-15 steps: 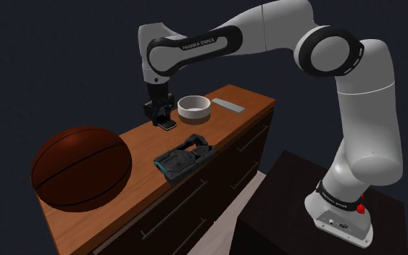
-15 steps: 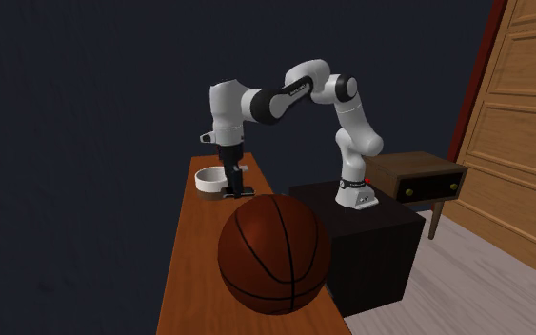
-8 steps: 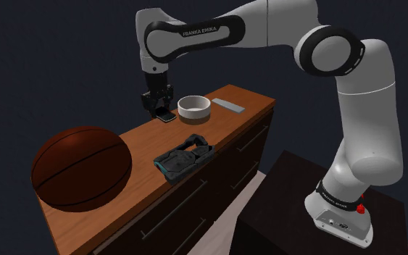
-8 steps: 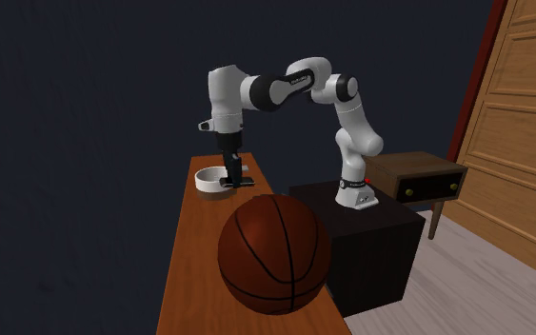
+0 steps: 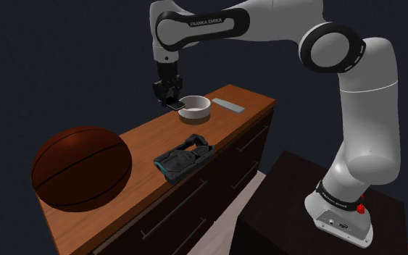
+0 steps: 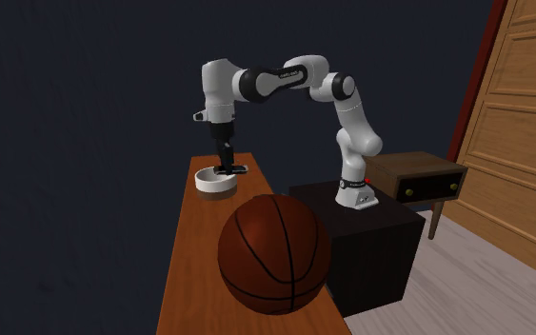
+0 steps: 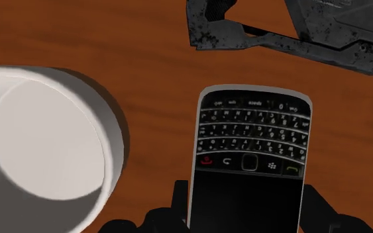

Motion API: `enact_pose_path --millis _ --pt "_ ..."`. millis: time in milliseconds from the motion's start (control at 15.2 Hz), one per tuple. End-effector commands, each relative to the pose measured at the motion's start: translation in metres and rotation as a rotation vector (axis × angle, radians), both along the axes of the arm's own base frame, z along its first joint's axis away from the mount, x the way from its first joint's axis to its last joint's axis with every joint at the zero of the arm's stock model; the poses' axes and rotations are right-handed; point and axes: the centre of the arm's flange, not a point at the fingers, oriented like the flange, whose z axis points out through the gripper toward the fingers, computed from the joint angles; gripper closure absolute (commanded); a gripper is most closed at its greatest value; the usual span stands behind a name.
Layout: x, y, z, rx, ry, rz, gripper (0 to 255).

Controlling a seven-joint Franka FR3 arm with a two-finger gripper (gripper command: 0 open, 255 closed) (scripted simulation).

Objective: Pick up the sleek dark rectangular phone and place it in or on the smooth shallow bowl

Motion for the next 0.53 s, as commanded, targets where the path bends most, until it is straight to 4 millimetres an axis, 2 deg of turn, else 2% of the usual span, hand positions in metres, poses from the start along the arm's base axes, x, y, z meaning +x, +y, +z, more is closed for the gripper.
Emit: enact_pose_path --millis 0,462 --pt "0.006 -0.026 -0.002 0.0 0.0 0.001 255" --pt "0.025 -0.116 0.001 0.0 0.0 0.001 255"
